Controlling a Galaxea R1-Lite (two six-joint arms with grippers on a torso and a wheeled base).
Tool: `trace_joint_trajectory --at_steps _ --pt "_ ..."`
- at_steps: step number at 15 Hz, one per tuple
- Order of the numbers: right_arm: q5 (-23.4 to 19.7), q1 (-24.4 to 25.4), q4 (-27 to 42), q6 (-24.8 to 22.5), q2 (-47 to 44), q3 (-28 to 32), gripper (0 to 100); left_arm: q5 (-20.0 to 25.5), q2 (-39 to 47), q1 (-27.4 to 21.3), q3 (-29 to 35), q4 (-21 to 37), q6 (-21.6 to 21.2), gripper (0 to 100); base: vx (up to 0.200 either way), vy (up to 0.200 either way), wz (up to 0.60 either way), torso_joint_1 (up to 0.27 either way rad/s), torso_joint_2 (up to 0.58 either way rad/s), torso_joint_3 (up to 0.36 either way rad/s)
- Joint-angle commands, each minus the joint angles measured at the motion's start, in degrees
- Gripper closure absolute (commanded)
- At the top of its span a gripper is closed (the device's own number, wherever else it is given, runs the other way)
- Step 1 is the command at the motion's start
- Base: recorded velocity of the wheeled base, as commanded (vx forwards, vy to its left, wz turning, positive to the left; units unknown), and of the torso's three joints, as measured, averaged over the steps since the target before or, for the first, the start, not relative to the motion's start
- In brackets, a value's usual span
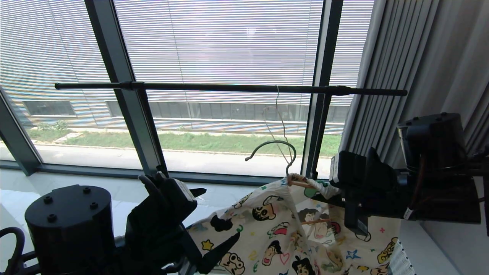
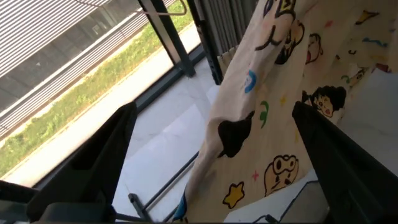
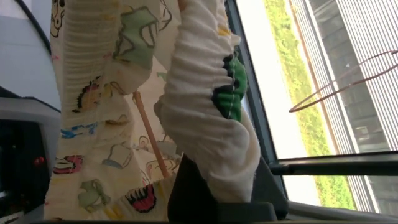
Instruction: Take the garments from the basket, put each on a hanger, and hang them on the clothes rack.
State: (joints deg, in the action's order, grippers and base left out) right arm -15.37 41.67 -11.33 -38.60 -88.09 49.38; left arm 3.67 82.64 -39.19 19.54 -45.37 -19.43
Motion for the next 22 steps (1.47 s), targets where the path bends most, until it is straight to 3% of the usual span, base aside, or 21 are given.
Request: trace_joint_trajectory --at_steps 1,4,7,10,17,18,22 --pt "-1.1 -2.6 -3.6 -1.9 2.3 -3.9 100 0.0 -1.3 5.6 -1.6 -0.1 0.1 0 0.000 0.000 0.00 0.000 0.00 0.000" --pt "-2.2 -5.4 -6.0 -2.6 3.3 -5.0 100 0.3 -3.5 10.1 -5.5 -0.1 0.2 0 0.000 0.000 0.00 0.000 0.00 0.000" --pt "-4.2 -7.4 -7.2 -2.4 3.6 -4.9 100 0.3 -4.6 10.3 -8.7 -0.1 0.4 0 0.000 0.000 0.00 0.000 0.00 0.000" --pt "-6.4 -7.3 -7.5 -2.3 5.1 -4.9 100 0.3 -2.2 11.8 -8.0 -0.1 1.9 0 0.000 0.000 0.00 0.000 0.00 0.000" --pt "-6.5 -5.3 -7.5 -2.0 5.8 -4.7 100 2.5 0.9 14.0 -7.5 -0.1 2.0 0 0.000 0.000 0.00 0.000 0.00 0.000" --pt "-6.5 -5.0 -7.5 -1.8 5.8 -4.6 100 2.4 0.9 14.0 -7.4 -0.1 2.0 100 0.000 0.000 0.00 0.000 0.00 0.000" --pt "-6.4 -4.8 -7.5 -1.4 6.1 -4.6 100 2.5 0.9 14.0 -7.9 -0.1 2.4 100 0.000 0.000 0.00 0.000 0.00 0.000"
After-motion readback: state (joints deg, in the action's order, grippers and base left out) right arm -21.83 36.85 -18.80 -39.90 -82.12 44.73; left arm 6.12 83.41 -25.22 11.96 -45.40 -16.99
